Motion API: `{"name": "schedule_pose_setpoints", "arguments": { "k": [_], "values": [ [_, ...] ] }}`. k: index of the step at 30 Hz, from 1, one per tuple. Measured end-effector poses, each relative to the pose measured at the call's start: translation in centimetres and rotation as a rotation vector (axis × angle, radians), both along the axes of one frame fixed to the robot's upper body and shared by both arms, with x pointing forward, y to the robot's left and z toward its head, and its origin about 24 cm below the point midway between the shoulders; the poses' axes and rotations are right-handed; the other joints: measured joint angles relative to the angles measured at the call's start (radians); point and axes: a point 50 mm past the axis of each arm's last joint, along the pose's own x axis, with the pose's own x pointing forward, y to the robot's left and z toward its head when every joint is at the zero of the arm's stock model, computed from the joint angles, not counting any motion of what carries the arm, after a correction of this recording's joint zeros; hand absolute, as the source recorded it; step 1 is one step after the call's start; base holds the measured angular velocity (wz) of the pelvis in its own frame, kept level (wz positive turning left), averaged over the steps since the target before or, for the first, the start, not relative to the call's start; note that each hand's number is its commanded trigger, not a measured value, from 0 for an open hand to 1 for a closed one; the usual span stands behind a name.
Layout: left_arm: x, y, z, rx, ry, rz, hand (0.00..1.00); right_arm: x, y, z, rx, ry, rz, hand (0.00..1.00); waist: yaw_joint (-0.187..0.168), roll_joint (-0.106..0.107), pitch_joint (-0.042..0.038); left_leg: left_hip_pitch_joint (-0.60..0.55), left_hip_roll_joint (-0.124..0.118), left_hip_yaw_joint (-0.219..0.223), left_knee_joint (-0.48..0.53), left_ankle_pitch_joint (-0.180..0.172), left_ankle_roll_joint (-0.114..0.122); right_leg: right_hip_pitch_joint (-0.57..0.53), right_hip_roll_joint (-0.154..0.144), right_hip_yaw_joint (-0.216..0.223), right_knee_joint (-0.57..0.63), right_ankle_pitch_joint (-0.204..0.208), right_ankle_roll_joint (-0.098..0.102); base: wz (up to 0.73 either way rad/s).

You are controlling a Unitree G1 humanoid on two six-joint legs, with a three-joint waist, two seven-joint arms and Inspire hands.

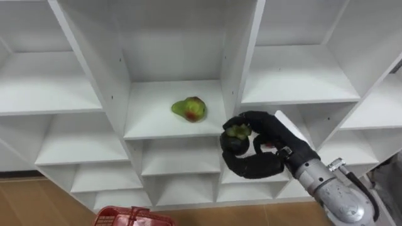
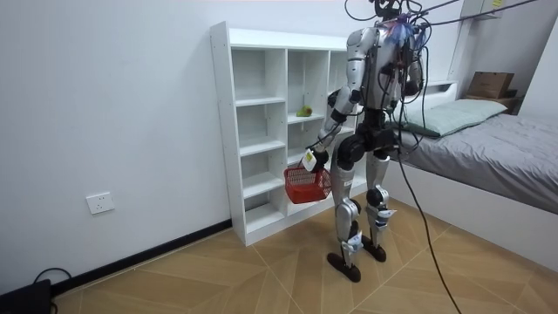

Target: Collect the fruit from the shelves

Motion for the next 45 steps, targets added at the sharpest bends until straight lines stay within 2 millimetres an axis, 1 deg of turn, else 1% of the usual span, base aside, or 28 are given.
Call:
{"name": "schedule_pose_setpoints", "arguments": {
  "k": [1, 2, 3, 4, 5, 7, 8, 11, 14, 16, 18, 20, 22, 24, 26, 27, 28, 30, 32, 37, 40, 45],
  "values": [
    [0.2, 0.0, 0.1, 0.0, -0.007, -0.001, 1.0, 0.0, 0.0, -0.4, -0.017, 0.015, -0.001, 1.0, 0.001, -0.003, -0.0014, -0.01, 0.0, 0.0, 0.003, 0.0, 0.0, -0.011, -0.001, 0.0, 0.003, 0.0, 0.0, 0.0],
    [0.4, 0.0, 0.1, 0.001, -0.014, -0.003, 1.0, -0.1, -0.1, -0.7, -0.026, 0.025, -0.003, 1.0, 0.001, -0.005, -0.0004, -0.015, 0.0, 0.0, 0.005, 0.0, 0.0, -0.016, -0.001, 0.0, 0.005, 0.0, 0.0, 0.0],
    [0.8, -0.1, 0.2, 0.002, -0.027, -0.008, 1.0, -0.1, -0.2, -1.5, -0.047, 0.054, -0.007, 1.0, 0.001, -0.008, 0.0009, -0.031, 0.0, 0.001, 0.014, 0.0, 0.0, -0.029, -0.002, 0.001, 0.019, 0.0, 0.0, 0.0],
    [1.3, -0.2, 0.3, 0.004, -0.037, -0.018, 1.0, -0.2, -0.2, -2.4, -0.087, 0.089, -0.003, 1.0, 0.001, -0.012, 0.0046, -0.044, 0.0, -0.002, 0.026, 0.0, 0.0, -0.038, -0.003, 0.0, 0.024, 0.0, 0.0, 0.0],
    [1.5, -0.4, 0.4, 0.003, -0.042, -0.026, 1.0, -0.2, -0.2, -2.9, -0.111, 0.105, 0.003, 1.0, 0.003, -0.013, 0.0063, -0.053, 0.0, -0.003, 0.031, 0.0, 0.0, -0.046, -0.004, 0.0, 0.031, 0.0, 0.0, 0.0],
    [2.6, -0.9, 0.6, -0.002, -0.064, -0.059, 1.0, -0.3, 0.1, -4.6, -0.198, 0.166, 0.038, 1.0, 0.004, -0.014, 0.0136, -0.082, 0.001, 0.0, 0.039, 0.0, 0.001, -0.083, -0.005, 0.004, 0.051, 0.0, -0.001, -0.04],
    [3.3, -1.2, 0.7, -0.007, -0.078, -0.078, 1.0, -0.4, 0.2, -5.4, -0.228, 0.196, 0.052, 1.0, 0.004, -0.015, 0.0139, -0.103, 0.0, -0.002, 0.044, 0.002, 0.003, -0.105, -0.007, 0.003, 0.058, 0.001, -0.003, -0.04],
    [4.7, -1.7, 1.2, -0.012, -0.134, -0.111, 1.0, -0.4, 0.7, -6.1, -0.23, 0.22, 0.051, 1.0, 0.004, -0.012, 0.017, -0.159, 0.001, -0.006, 0.075, 0.002, 0.003, -0.155, -0.01, -0.001, 0.076, 0.003, -0.006, 0.0],
    [5.5, -2.2, 1.5, -0.025, -0.173, -0.128, 1.0, 0.1, 1.3, -6.3, -0.23, 0.213, 0.057, 1.0, 0.007, -0.01, 0.0184, -0.19, 0.001, -0.006, 0.091, 0.002, 0.003, -0.185, -0.011, -0.001, 0.09, 0.003, -0.007, 0.0],
    [6.2, -2.6, 1.8, -0.047, -0.195, -0.134, 1.0, 1.1, 1.9, -6.3, -0.239, 0.202, 0.085, 1.0, 0.008, -0.005, 0.0206, -0.222, 0.002, -0.008, 0.106, 0.002, 0.003, -0.218, -0.012, 0.001, 0.105, 0.004, -0.008, 0.0],
    [6.8, -2.9, 1.9, -0.059, -0.209, -0.151, 1.0, 1.6, 2.2, -6.6, -0.252, 0.204, 0.1, 1.0, 0.009, -0.002, 0.0215, -0.243, 0.001, -0.008, 0.109, 0.004, 0.006, -0.242, -0.014, 0.0, 0.117, 0.004, -0.009, 0.0],
    [7.2, -3.1, 2.1, -0.065, -0.221, -0.156, 1.0, 1.7, 2.2, -6.9, -0.262, 0.216, 0.104, 1.0, 0.014, 0.003, 0.0225, -0.264, 0.001, -0.008, 0.113, 0.006, 0.008, -0.266, -0.016, 0.0, 0.125, 0.005, -0.01, 0.0],
    [7.5, -3.4, 2.2, -0.075, -0.234, -0.153, 1.0, 1.7, 2.2, -6.9, -0.274, 0.211, 0.103, 1.0, 0.022, 0.008, 0.0237, -0.307, 0.001, -0.008, 0.139, 0.005, 0.009, -0.307, -0.02, -0.006, 0.146, 0.004, -0.01, 0.0],
    [7.9, -3.8, 2.3, -0.092, -0.245, -0.15, 1.0, 1.9, 2.1, -7.0, -0.279, 0.21, 0.1, 1.0, 0.025, 0.009, 0.0247, -0.337, 0.0, -0.011, 0.152, 0.005, 0.009, -0.337, -0.023, -0.01, 0.162, 0.004, -0.011, 0.02],
    [8.4, -4.5, 2.5, -0.114, -0.256, -0.171, 1.0, 2.2, 1.9, -7.5, -0.292, 0.226, 0.091, 1.0, 0.032, 0.013, 0.0269, -0.358, 0.001, -0.013, 0.162, 0.006, 0.009, -0.357, -0.025, -0.015, 0.171, 0.004, -0.013, 0.06],
    [8.5, -4.7, 2.5, -0.121, -0.261, -0.176, 1.0, 2.3, 2.0, -7.5, -0.294, 0.227, 0.088, 1.0, 0.032, 0.016, 0.029, -0.364, 0.001, -0.014, 0.166, 0.006, 0.009, -0.359, -0.025, -0.018, 0.171, 0.004, -0.013, 0.08],
    [8.8, -4.9, 2.6, -0.133, -0.269, -0.186, 1.0, 2.5, 2.1, -7.7, -0.29, 0.23, 0.078, 1.0, 0.032, 0.02, 0.0327, -0.375, 0.001, -0.017, 0.171, 0.006, 0.009, -0.368, -0.026, -0.023, 0.169, 0.004, -0.015, 0.08],
    [9.2, -5.2, 2.8, -0.139, -0.282, -0.205, 1.0, 2.7, 2.1, -8.0, -0.293, 0.234, 0.066, 1.0, 0.032, 0.023, 0.0341, -0.4, 0.0, -0.024, 0.179, 0.008, 0.011, -0.393, -0.027, -0.024, 0.178, 0.005, -0.018, 0.04],
    [9.8, -5.6, 2.9, -0.145, -0.292, -0.224, 1.0, 2.9, 2.4, -8.4, -0.295, 0.243, 0.065, 1.0, 0.037, 0.027, 0.0357, -0.442, 0.002, -0.019, 0.196, 0.009, 0.012, -0.437, -0.028, -0.022, 0.197, 0.007, -0.02, -0.02],
    [10.5, -6.9, 3.3, -0.16, -0.315, -0.287, 1.0, 2.8, 2.8, -9.1, -0.331, 0.262, 0.086, 1.0, 0.059, 0.027, 0.0361, -0.482, 0.0, -0.007, 0.203, 0.011, 0.014, -0.492, -0.032, -0.01, 0.229, 0.006, -0.022, -0.07],
    [10.9, -7.6, 3.6, -0.169, -0.327, -0.308, 1.0, 3.0, 3.5, -9.0, -0.344, 0.244, 0.116, 1.0, 0.059, 0.025, 0.0374, -0.495, -0.001, -0.007, 0.202, 0.015, 0.015, -0.51, -0.038, -0.011, 0.242, 0.002, -0.022, 0.04],
    [11.4, -8.2, 3.9, -0.181, -0.349, -0.333, 1.0, 3.1, 3.8, -8.9, -0.35, 0.226, 0.118, 1.0, 0.058, 0.023, 0.0386, -0.504, -0.002, -0.013, 0.206, 0.015, 0.015, -0.516, -0.038, -0.017, 0.241, 0.001, -0.023, 0.01]
  ]
}}
